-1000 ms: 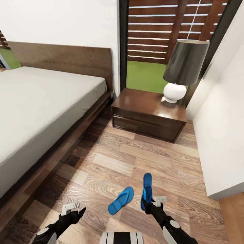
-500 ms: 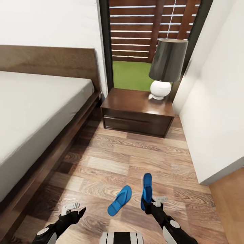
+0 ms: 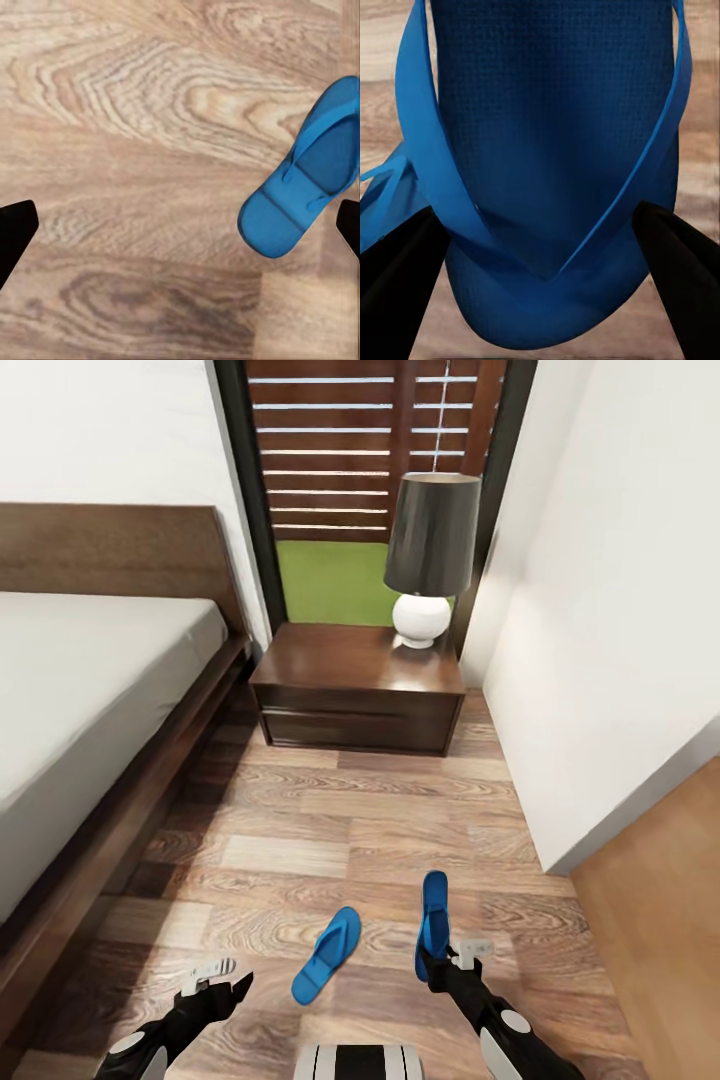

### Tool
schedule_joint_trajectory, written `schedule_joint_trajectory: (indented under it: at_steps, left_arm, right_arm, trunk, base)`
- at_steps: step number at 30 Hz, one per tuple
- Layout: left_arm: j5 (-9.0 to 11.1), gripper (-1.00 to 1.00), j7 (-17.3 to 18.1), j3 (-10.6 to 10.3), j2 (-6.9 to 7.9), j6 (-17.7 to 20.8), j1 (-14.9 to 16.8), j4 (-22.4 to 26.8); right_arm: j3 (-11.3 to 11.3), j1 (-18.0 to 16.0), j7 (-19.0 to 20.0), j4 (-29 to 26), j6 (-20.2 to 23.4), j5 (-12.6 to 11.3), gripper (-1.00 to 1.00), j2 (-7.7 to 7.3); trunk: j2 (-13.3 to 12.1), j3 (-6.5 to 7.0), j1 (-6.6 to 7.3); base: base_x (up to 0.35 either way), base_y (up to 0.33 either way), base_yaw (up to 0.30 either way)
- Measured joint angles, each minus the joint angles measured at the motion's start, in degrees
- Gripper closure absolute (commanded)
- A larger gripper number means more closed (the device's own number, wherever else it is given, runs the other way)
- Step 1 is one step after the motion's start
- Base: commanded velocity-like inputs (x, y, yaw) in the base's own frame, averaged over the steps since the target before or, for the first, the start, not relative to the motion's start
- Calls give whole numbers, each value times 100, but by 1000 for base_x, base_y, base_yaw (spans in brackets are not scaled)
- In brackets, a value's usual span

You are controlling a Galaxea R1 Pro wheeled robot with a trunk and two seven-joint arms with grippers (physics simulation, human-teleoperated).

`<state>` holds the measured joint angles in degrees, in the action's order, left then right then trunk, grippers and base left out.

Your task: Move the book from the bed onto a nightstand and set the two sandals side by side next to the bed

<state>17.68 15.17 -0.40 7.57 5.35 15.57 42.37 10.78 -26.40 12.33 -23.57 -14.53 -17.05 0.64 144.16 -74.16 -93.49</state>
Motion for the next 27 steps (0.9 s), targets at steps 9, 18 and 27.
schedule_joint_trajectory:
  at_steps: [9,18,27]
  left_arm:
    - [1,-100,0,0,-4,0,0,0]
    - [0,-100,-1,0,-3,-1,-2,1]
    - [3,-100,-2,0,-1,2,-2,3]
  right_arm:
    - [0,0,0,0,0,0,100,0]
    - [1,-2,-16,2,-1,0,100,1]
    - [2,-1,-2,2,-1,0,100,1]
  trunk:
    - [0,0,0]
    - [0,0,0]
    - [0,0,0]
  base:
    - [0,0,-275]
    - [0,1,-31]
    - [0,205,-23]
